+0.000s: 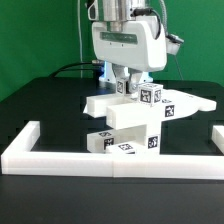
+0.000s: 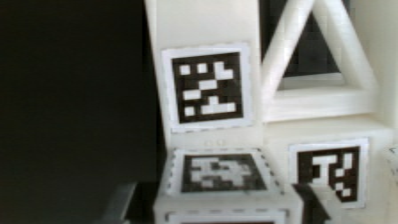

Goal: Assemble chair

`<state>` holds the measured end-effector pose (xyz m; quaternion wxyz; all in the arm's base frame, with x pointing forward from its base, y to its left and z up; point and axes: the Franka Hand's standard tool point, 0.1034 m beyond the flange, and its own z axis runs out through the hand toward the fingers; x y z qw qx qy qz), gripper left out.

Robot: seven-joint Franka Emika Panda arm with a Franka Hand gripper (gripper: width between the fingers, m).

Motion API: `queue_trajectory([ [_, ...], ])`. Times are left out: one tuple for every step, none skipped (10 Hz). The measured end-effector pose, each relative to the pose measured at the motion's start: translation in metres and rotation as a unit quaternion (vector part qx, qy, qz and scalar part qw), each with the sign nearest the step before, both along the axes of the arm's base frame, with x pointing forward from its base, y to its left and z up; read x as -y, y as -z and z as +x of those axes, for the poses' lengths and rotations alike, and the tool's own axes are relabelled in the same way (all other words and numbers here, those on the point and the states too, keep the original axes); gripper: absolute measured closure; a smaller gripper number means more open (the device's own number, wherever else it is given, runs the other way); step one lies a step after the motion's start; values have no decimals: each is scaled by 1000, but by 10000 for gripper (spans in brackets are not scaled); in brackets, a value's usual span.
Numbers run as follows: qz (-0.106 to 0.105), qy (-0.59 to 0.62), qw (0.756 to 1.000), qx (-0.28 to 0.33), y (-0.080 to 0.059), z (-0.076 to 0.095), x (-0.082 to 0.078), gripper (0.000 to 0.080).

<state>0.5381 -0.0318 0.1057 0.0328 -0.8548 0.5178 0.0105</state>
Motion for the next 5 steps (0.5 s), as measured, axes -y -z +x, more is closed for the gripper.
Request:
queue_trajectory([
  [0, 0, 1000, 0, 0, 0, 0, 525],
  [0, 0, 1000, 0, 0, 0, 0, 321],
  [0, 0, 1000, 0, 0, 0, 0, 208],
  [0, 0, 1000, 0, 0, 0, 0, 208],
  [0, 0, 1000, 0, 0, 0, 0, 162],
])
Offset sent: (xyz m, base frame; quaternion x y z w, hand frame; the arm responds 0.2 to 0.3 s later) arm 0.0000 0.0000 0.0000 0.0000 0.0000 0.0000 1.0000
